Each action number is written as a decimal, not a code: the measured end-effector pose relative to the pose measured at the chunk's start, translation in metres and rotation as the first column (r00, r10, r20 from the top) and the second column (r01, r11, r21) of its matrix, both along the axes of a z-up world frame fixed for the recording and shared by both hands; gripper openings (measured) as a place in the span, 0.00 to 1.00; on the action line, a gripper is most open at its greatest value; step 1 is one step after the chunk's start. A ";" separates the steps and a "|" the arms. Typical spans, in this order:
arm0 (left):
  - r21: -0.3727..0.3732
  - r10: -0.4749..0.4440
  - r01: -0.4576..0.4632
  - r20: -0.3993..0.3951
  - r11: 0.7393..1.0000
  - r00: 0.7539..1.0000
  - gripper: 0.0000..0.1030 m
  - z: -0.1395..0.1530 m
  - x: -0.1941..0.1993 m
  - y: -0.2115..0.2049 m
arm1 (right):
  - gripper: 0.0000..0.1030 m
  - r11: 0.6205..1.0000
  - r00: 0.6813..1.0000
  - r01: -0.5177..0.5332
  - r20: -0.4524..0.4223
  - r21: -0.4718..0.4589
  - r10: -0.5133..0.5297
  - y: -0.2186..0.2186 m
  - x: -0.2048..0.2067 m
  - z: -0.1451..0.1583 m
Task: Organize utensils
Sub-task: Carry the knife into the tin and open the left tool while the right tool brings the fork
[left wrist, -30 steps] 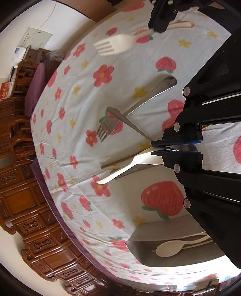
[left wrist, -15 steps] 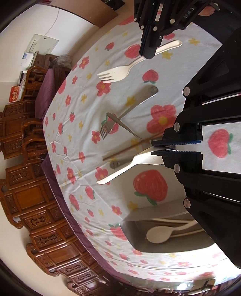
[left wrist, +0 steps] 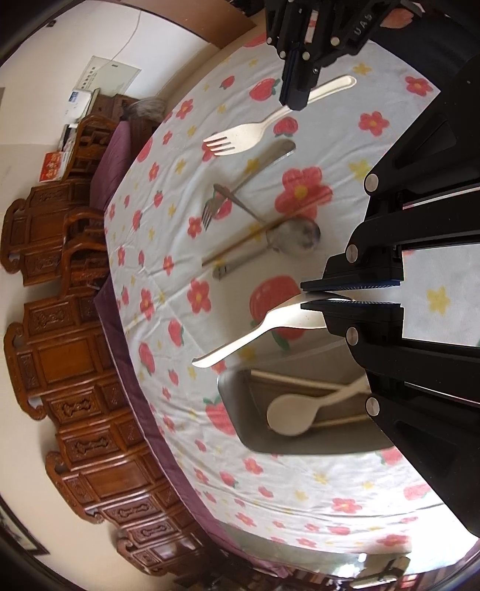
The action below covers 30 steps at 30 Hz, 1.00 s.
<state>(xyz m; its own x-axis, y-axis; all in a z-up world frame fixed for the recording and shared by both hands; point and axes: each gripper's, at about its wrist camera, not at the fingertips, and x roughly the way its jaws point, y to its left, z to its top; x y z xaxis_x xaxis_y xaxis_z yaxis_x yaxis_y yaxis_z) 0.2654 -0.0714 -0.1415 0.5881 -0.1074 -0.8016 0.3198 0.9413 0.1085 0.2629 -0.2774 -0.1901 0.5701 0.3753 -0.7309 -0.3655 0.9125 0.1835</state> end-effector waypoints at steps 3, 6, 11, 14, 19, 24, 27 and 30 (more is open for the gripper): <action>-0.024 0.016 -0.016 0.003 1.000 1.000 0.04 0.000 0.000 0.015 | 0.04 1.000 1.000 -0.020 0.010 -0.004 0.020 0.014 0.005 0.007; -0.068 0.032 -0.033 -0.009 0.997 0.999 0.04 -0.001 0.001 0.031 | 0.04 0.999 0.999 -0.039 0.019 -0.020 0.040 0.030 0.010 0.012; -0.141 0.052 -0.054 -0.015 0.988 0.999 0.04 -0.004 0.005 0.057 | 0.04 0.997 0.997 -0.071 0.017 -0.038 0.071 0.059 0.024 0.015; -0.173 0.062 -0.065 -0.024 0.983 0.998 0.04 -0.009 0.010 0.074 | 0.04 0.996 0.997 -0.080 0.008 -0.043 0.080 0.075 0.034 0.014; -0.208 0.092 -0.097 -0.034 0.973 0.995 0.04 -0.019 0.016 0.095 | 0.04 0.993 0.994 -0.105 -0.001 -0.050 0.105 0.102 0.048 0.012; -0.238 0.111 -0.118 -0.044 0.964 0.993 0.04 -0.027 0.022 0.112 | 0.04 0.989 0.991 -0.135 -0.006 -0.064 0.135 0.128 0.061 0.011; -0.208 0.120 -0.124 -0.030 0.970 0.992 0.04 -0.028 0.025 0.113 | 0.04 0.986 0.989 -0.149 -0.004 -0.070 0.149 0.140 0.065 0.011; -0.224 0.113 -0.119 -0.037 0.967 0.993 0.04 -0.030 0.026 0.117 | 0.04 0.983 0.987 -0.163 -0.002 -0.083 0.164 0.151 0.066 0.011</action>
<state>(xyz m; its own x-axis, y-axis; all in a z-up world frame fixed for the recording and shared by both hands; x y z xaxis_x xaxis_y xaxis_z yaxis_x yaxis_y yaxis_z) 0.2916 0.0452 -0.1717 0.5883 -0.2194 -0.7784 0.2070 0.9713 -0.1173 0.3292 -0.1264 -0.1787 0.5097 0.4019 -0.7607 -0.5116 0.8525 0.1076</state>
